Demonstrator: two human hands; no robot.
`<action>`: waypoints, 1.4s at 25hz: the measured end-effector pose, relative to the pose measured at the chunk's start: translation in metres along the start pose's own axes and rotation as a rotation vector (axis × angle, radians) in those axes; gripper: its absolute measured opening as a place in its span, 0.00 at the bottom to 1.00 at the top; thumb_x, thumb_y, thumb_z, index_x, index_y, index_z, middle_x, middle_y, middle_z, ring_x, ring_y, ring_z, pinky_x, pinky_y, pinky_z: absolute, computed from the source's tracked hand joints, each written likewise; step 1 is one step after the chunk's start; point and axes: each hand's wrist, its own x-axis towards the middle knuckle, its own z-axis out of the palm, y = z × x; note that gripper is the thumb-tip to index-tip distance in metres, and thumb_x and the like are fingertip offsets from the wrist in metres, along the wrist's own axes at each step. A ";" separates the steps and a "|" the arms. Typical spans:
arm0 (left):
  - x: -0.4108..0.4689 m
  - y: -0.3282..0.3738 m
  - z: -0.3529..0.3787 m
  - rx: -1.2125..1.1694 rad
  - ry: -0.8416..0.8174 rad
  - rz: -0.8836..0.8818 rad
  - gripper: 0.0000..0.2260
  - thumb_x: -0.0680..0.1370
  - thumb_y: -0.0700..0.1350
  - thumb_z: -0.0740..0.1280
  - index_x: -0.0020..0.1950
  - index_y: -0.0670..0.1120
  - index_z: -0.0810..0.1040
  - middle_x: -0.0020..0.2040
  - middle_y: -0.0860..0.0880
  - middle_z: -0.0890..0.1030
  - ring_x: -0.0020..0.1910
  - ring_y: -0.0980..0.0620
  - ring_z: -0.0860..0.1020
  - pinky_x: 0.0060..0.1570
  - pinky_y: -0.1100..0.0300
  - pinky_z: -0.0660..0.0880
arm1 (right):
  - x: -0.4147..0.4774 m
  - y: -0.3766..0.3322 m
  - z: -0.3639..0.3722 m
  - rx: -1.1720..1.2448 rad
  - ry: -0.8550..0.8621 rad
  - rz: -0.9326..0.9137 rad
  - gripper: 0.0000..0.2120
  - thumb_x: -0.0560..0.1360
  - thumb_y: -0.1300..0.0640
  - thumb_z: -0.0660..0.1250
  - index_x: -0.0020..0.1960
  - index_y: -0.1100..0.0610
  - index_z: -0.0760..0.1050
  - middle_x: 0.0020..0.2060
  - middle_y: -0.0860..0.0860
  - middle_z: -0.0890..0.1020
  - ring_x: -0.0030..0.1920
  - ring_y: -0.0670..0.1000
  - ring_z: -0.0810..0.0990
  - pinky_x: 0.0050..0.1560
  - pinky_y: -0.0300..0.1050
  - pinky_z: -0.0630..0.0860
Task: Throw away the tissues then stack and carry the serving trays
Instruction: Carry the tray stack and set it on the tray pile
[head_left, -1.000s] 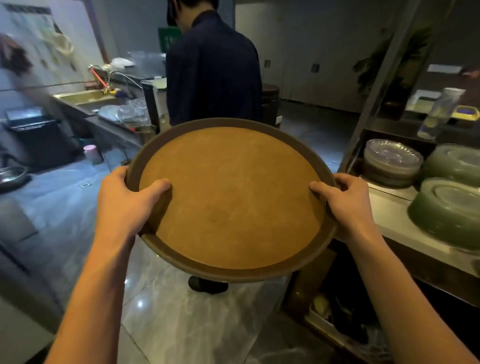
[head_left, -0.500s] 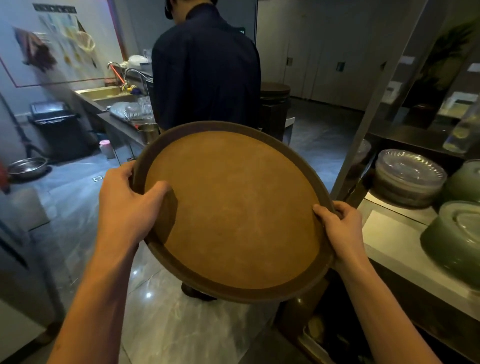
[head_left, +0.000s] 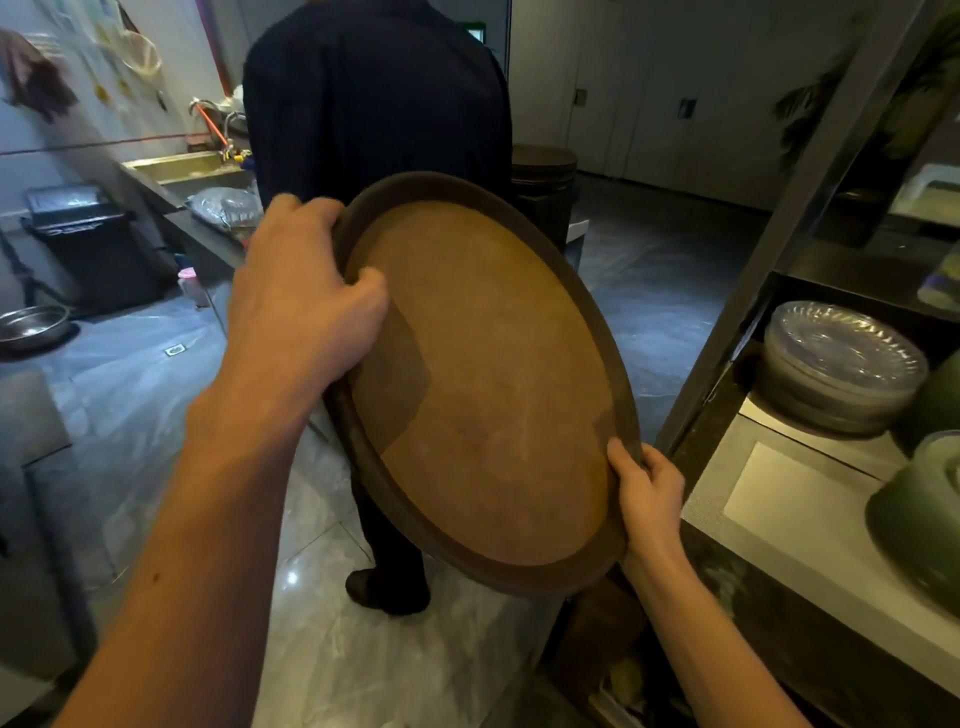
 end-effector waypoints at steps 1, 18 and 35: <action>0.016 0.004 0.009 0.041 -0.016 0.043 0.14 0.70 0.46 0.63 0.56 0.47 0.76 0.52 0.45 0.73 0.50 0.41 0.74 0.50 0.43 0.74 | 0.010 0.006 0.011 0.016 0.012 0.022 0.11 0.80 0.55 0.65 0.59 0.60 0.78 0.51 0.56 0.84 0.52 0.56 0.82 0.54 0.52 0.79; 0.223 0.076 0.200 0.035 -0.351 0.506 0.05 0.75 0.39 0.60 0.42 0.45 0.64 0.51 0.47 0.64 0.32 0.51 0.61 0.35 0.52 0.60 | 0.185 0.017 0.098 0.177 0.344 0.177 0.09 0.81 0.57 0.62 0.57 0.61 0.76 0.43 0.51 0.81 0.42 0.48 0.78 0.39 0.41 0.73; 0.351 0.115 0.384 0.013 -0.426 0.528 0.05 0.78 0.39 0.58 0.53 0.44 0.68 0.59 0.42 0.67 0.35 0.44 0.67 0.33 0.50 0.64 | 0.399 0.008 0.097 0.281 0.530 0.138 0.12 0.79 0.58 0.66 0.59 0.62 0.78 0.48 0.55 0.83 0.48 0.55 0.82 0.40 0.44 0.76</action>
